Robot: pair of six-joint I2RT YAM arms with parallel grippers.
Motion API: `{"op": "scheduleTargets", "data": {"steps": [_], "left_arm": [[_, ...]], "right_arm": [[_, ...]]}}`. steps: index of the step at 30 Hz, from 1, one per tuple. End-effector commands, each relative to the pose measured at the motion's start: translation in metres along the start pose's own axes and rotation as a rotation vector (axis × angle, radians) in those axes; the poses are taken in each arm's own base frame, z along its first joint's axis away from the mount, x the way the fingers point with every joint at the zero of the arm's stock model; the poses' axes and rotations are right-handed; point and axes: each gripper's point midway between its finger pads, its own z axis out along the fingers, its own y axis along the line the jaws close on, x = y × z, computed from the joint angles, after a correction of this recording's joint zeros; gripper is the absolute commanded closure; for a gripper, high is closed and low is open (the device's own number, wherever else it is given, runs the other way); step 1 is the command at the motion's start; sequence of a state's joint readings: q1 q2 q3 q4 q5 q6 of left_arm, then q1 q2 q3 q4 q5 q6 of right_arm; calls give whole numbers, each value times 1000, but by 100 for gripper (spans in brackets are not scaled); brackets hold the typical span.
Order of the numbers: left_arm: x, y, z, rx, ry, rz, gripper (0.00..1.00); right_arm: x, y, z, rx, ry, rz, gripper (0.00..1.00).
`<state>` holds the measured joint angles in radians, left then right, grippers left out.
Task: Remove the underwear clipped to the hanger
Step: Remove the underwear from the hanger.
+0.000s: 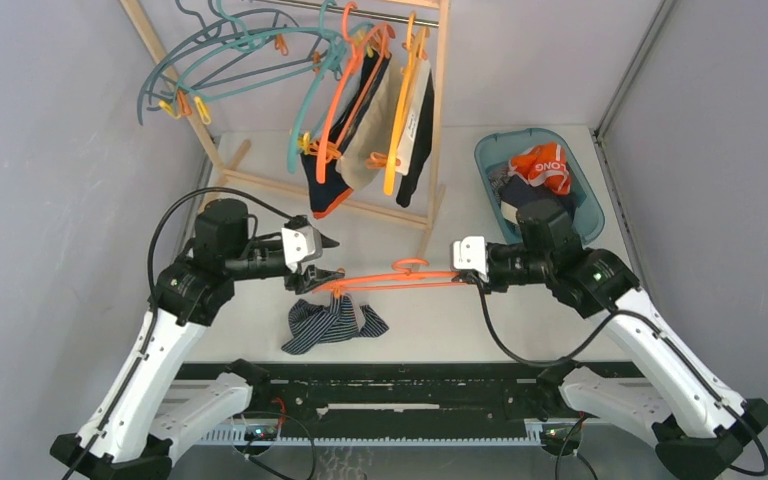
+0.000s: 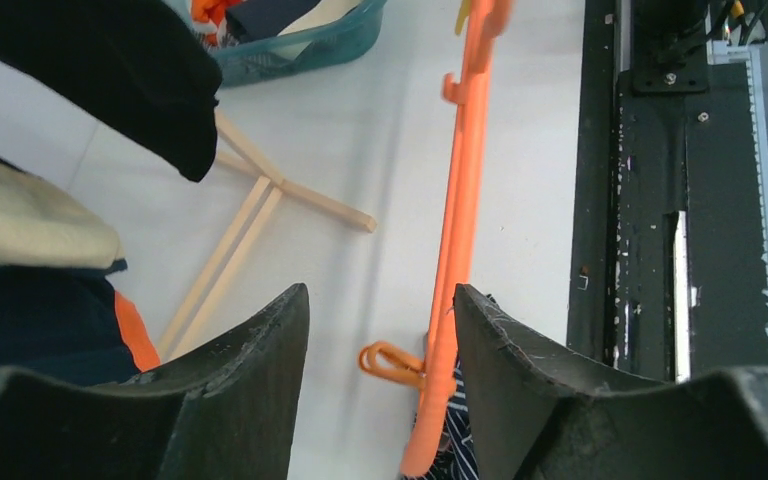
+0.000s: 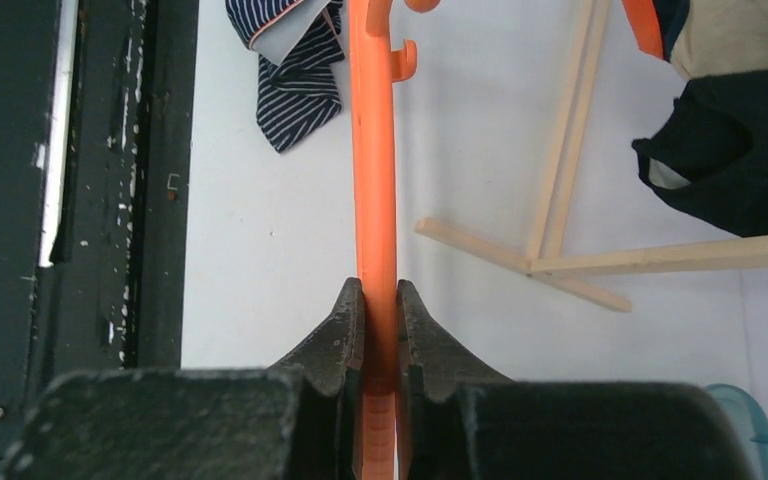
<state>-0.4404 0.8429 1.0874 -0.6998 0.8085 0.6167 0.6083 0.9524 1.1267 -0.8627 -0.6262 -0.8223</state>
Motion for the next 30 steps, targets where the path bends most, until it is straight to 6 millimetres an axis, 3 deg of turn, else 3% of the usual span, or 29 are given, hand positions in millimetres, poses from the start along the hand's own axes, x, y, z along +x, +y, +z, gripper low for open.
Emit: {"op": "scheduleTargets", "data": {"steps": [1, 5, 10, 16, 21, 30], "left_arm": [[-16, 5, -17, -51, -5, -92, 40], [-10, 5, -18, -31, -15, -220, 39], [-14, 4, -19, 28, -95, -403, 23], [-14, 24, -19, -6, -148, -572, 14], [2, 34, -8, -5, -128, -752, 15], [30, 31, 10, 22, -65, -934, 17]], "right_arm": [[-13, -15, -15, 109, -57, -164, 100], [-15, -13, -25, 134, -68, -186, 100], [-16, -5, -36, 149, -100, -221, 100], [-18, 3, -43, 149, -138, -221, 100], [-22, 5, -45, 145, -162, -220, 100], [-26, 6, -46, 145, -182, -219, 100]]}}
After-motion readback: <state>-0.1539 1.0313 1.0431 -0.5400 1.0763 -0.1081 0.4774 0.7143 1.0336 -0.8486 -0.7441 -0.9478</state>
